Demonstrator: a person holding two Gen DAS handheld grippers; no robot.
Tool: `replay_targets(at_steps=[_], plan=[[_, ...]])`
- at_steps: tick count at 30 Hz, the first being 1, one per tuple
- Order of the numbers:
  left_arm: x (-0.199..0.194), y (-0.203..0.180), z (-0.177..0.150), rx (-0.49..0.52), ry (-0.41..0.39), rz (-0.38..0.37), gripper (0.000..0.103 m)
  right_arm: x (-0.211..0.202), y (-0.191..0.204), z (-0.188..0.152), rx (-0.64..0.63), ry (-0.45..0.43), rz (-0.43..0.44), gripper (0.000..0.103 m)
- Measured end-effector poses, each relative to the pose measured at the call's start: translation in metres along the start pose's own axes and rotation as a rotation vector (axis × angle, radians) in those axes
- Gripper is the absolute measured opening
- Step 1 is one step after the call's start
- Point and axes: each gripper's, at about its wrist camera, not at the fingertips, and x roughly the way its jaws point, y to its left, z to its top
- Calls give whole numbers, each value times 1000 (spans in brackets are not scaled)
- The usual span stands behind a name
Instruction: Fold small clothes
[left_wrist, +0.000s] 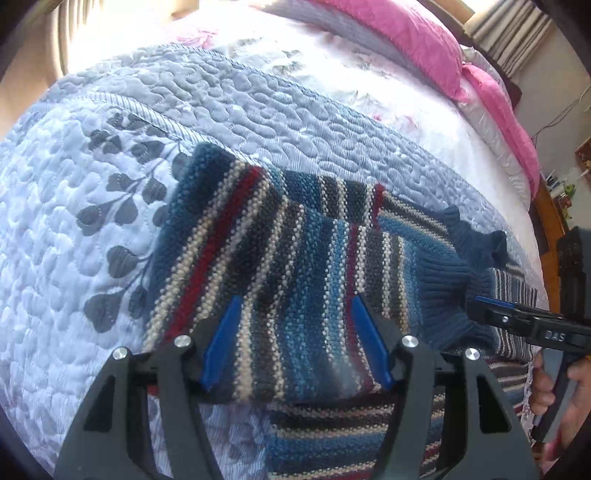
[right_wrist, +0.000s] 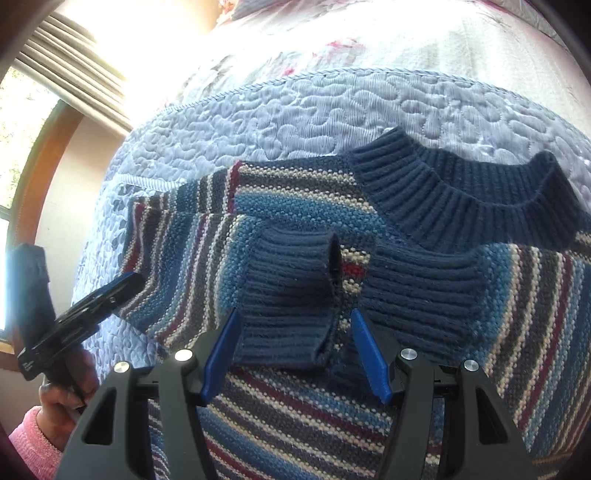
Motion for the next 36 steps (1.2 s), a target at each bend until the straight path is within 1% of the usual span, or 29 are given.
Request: replay_targets(at_steps=[2,3,4,6,7,8,9,12,13,17,22,23,25,27,28,30,31,33,35,36], plan=[[-13,4,1,-6,-30,9,62,13,-3,5,21,25,-1,60],[-18,6,1,-15,-41,17,63,20,-5,7,34,36,8,52],[-21,9,2,-29,-50,29,63,24,-5,8,36,39,4,49],[-27,18,3,-62,-59,44,63,27,-1,8,1,34,-12,34],[-27,22,4,-77,-61,54,63,25,1,8,-17,28,-12,30],[-28,25,3,-93,-61,63,63,22,2,7,-27,21,14,14],[-28,28,3,-107,-58,66,63,17,2,5,-21,13,54,12],[-26,31,4,-123,-52,78,63,-14,1,0,-17,-65,133,11],[-26,30,4,-122,-53,78,63,-27,1,-2,-18,-91,143,11],[-20,9,8,-77,-53,79,63,-76,-18,-16,13,-177,143,11],[0,-24,9,-21,-23,72,65,-124,-74,-35,143,-242,124,11],[6,-31,8,-13,-14,73,65,-130,-86,-39,161,-243,104,11],[16,-42,5,-4,5,60,65,-136,-106,-47,184,-238,37,11],[27,-52,1,13,25,61,65,-135,-125,-52,222,-219,10,11],[34,-57,-1,27,38,72,66,-131,-132,-54,233,-211,3,11],[49,-63,-6,65,72,115,66,-118,-144,-56,237,-181,-45,11],[56,-65,-8,84,83,136,69,-108,-149,-56,236,-159,-72,11],[64,-69,-12,140,87,178,72,-89,-155,-57,228,-98,-125,19],[61,-72,-10,155,95,190,72,-89,-157,-60,230,-103,-129,20],[56,-73,-8,144,95,181,72,-95,-155,-61,232,-119,-136,24]])
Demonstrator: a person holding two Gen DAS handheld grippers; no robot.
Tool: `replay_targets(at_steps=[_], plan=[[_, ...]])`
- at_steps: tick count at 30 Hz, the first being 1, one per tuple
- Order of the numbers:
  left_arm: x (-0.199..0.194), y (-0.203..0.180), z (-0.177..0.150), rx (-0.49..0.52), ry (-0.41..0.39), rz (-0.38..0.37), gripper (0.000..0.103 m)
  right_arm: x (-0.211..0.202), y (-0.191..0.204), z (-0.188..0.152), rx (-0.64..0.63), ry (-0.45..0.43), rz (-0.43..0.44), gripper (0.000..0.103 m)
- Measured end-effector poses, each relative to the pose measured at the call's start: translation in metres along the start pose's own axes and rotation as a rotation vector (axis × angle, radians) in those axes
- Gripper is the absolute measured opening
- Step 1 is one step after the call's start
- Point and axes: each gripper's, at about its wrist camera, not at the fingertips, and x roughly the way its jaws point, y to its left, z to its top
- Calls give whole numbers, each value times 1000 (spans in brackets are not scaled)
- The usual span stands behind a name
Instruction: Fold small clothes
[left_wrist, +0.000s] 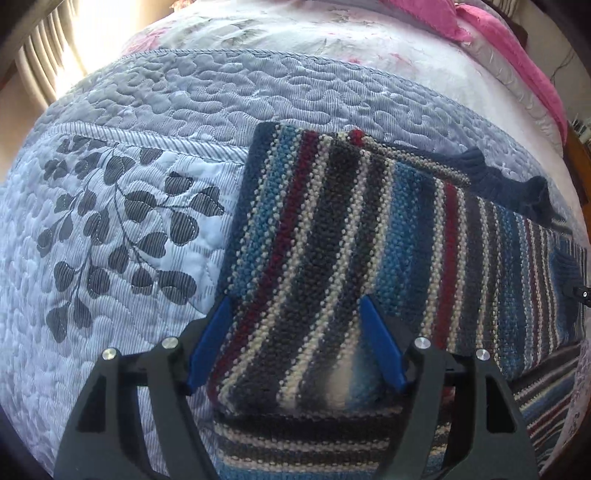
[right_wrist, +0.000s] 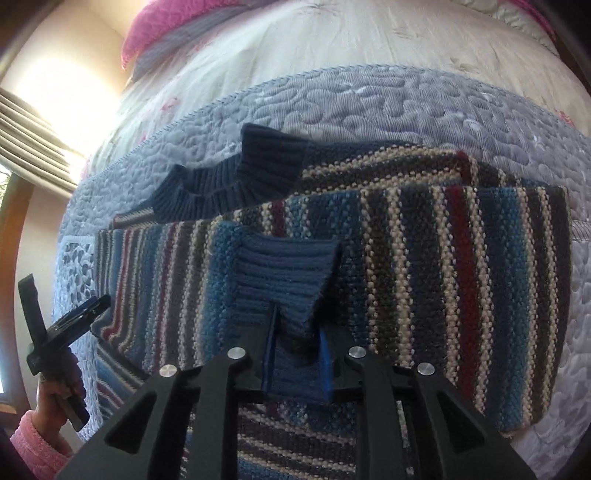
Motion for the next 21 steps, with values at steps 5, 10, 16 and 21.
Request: replay_targets(at_steps=[5,10,16,21], plan=[[-41,-13,4,-14,-101,-109,72,-42,8,-5,-7,-131,-36,28],[-27,-49,-2,79,-61,-150,72,-30,19,-9,-25,-77,27,28],[0,-43,-15,48,12,-143,72,3,4,-27,20,-12,-13,24],[9,-39,-19,44,11,-159,74,14,6,-29,8,-16,-14,24]])
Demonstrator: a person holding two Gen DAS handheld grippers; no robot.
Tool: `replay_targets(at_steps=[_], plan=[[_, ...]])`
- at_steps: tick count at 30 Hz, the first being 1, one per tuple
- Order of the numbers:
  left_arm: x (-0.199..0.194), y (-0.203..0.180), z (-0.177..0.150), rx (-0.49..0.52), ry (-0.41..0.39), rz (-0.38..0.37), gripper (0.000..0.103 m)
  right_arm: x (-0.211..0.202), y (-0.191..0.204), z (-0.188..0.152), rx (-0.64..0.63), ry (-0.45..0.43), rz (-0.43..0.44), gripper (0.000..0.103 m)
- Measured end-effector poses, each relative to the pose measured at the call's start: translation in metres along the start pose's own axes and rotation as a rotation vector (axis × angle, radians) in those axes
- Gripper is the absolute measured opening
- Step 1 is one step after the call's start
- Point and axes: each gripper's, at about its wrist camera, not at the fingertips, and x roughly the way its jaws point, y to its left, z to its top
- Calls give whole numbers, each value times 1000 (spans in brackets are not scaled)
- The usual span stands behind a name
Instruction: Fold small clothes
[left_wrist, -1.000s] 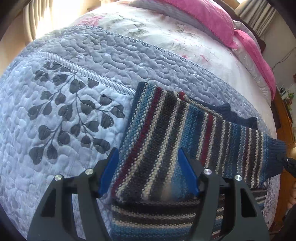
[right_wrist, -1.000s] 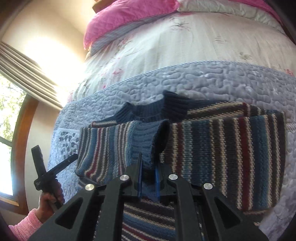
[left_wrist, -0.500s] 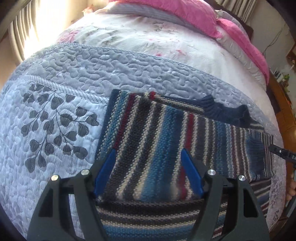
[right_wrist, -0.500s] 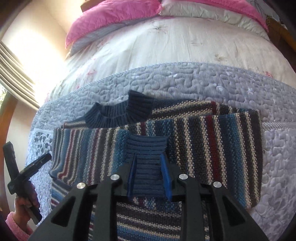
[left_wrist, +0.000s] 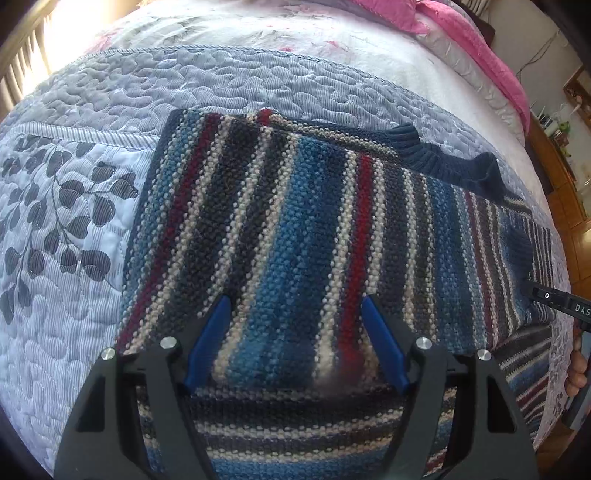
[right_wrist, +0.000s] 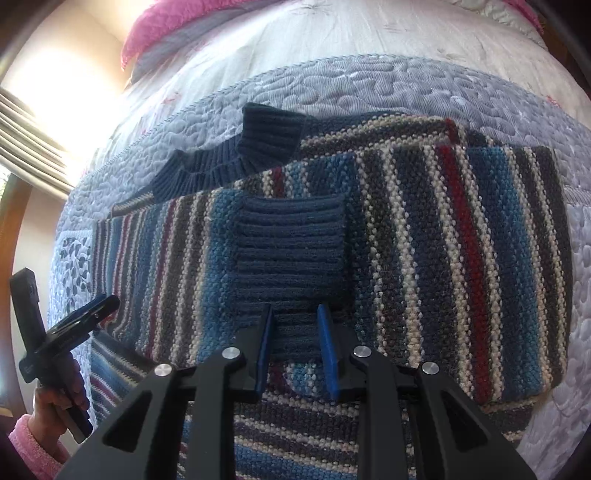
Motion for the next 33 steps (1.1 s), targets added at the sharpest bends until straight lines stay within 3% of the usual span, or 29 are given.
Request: replay_targets(at_steps=[7,9,12,15,18,25,33], plan=[[7,-6,3,26,30,12,79,7,-3,-2,-9,-4,29,25],[2,-7,3,23,54,18,79,-11,-4,-3,-2,-7,36,26],[-33,-4,-6,-1,37,-1,79,-69,-5,-29,-29,-105,89,36],[-71,1,-38,28,30,-3,81,-109,-16,-77,-51,-109,47,37],[-96,10,-87,26,96,6,81,-130,-40,-135,10,-56,27,38],[-122,41,-201,-41,240,34,81,-131,-88,-257,140,96,-38,38],[-126,55,-264,-100,326,16,81,-126,-99,-326,176,199,-21,41]])
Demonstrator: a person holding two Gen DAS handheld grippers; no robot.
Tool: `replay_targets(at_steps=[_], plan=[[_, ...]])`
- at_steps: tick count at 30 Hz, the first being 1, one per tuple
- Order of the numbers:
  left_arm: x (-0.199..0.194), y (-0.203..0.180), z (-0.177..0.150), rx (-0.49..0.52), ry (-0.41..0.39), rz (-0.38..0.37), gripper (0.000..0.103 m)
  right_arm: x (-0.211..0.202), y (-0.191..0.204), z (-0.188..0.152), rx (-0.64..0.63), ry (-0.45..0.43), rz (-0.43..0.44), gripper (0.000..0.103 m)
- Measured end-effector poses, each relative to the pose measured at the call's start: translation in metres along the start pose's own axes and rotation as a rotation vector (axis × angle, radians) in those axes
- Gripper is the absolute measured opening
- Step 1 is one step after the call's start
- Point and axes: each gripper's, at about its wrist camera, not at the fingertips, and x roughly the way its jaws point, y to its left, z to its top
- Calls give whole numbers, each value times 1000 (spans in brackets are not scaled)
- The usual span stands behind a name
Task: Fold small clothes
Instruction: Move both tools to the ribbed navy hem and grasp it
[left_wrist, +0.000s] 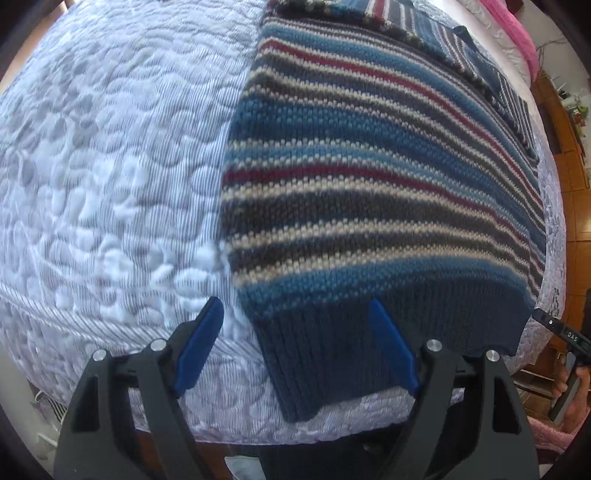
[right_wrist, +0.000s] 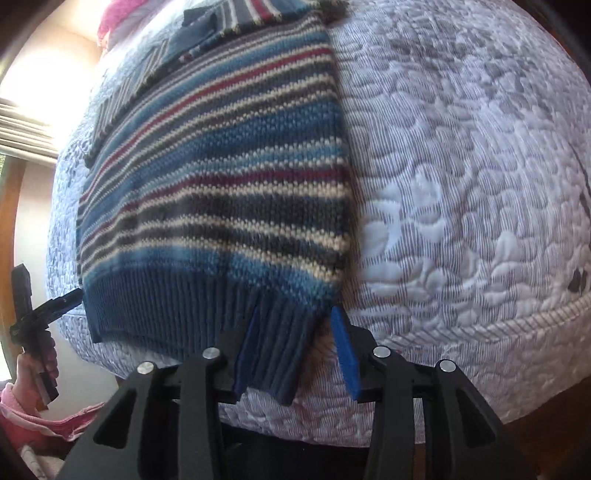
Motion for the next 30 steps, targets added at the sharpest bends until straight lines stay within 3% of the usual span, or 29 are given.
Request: replay_targets(at_steps=[5,8,10,15,22,28,30], plan=[[8,4,-14,-25,48,-89,81,7,0,-12,-10,37,9,43],[20,8,-20,-41,98,-77,81,13,-1,-17,-1,52,6,43],[21,10,-25,-48,91,-86,86,17,-2,-22,2,60,12,43],[24,9,-29,-53,93,-106,86,23,-5,-28,20,60,30,45],[27,0,-33,-81,100,-124,64,31,-6,-24,50,64,68,45],[22,5,-35,-81,106,-117,54,36,-9,-20,59,81,87,43],[24,-1,-31,-78,107,-110,46,37,-5,-18,43,87,87,32]])
